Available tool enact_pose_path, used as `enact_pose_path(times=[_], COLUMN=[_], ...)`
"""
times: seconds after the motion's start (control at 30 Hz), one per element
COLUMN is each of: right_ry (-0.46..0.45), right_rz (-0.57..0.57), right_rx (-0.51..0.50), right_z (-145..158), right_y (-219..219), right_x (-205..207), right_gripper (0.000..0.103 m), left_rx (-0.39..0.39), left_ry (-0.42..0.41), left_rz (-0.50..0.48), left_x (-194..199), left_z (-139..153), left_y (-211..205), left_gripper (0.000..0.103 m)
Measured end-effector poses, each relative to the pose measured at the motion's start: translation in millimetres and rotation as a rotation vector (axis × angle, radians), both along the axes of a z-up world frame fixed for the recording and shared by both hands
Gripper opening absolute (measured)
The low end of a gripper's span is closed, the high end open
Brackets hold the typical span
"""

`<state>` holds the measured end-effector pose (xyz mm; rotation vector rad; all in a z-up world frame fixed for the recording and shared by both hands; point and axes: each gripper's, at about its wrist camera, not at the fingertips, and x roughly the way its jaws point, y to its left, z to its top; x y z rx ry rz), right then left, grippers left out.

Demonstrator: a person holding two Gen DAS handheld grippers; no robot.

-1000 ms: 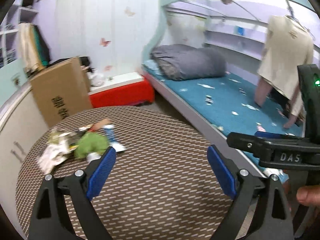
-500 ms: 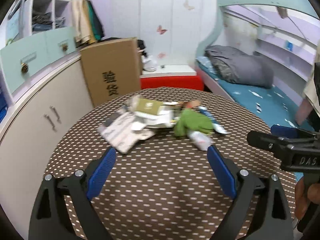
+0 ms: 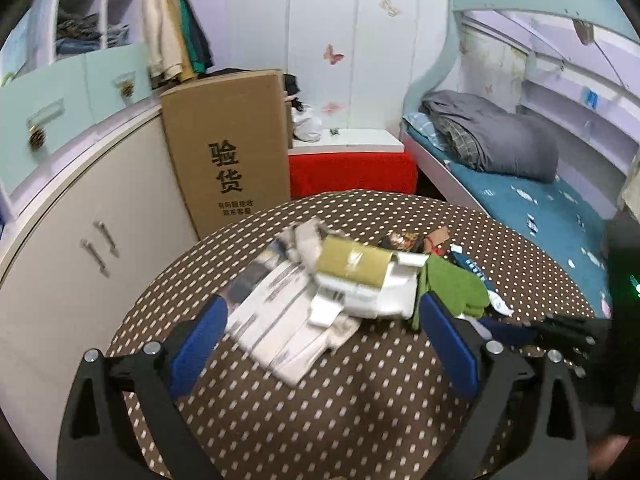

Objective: Collect trash
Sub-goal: 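Grasp the olive-gold box with the left tool while the right tool grasps the white cap, then carry the olive-gold box and white cap to the clear bin and release them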

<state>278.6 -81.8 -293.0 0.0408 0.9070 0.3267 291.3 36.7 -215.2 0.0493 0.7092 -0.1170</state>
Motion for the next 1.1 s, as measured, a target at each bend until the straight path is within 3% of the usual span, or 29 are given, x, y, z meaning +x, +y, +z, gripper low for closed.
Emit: enact_pose_path(times=[0.17,0.3,0.37,0.4,0.43,0.47,0.83,1.1], right_ry=[0.008,0.001,-0.008,-0.012,-0.017,-0.019,-0.058,-0.115], right_rz=[-0.012,-0.01,-0.01,-0.012,-0.016,-0.018,-0.08,-0.168], right_rx=[0.055,0.068,0.07,0.07,0.074,0.081,0.141,0.212], right_z=[5,13,18,19,22,23,38,60], right_y=[-24,-36,-41,-43,-46,-50,-90,-143], right_x=[-16,-25,-30,-32,-34,-37,-75,-110], right_gripper=[0.025,0.025,0.025,0.025,0.025,0.025,0.025,0.025], left_rx=[0.094,0.106,0.066,0.047,0.031,0.028,-0.031,-0.117], left_ry=[0.047,0.079,0.081,0.088,0.107,0.111,0.008,-0.04], left_rz=[-0.035,-0.052,-0.071,-0.08,-0.089,-0.09,-0.091,-0.154], left_x=[33,53,57,57,58,57,-19,-78], left_z=[-19,-29,-28,-27,-27,-26,6,32], left_y=[-26,-30,-27,-25,-24,-24,-21,-63], left_gripper=[0.096,0.096,0.094,0.074,0.067,0.067,0.067,0.066])
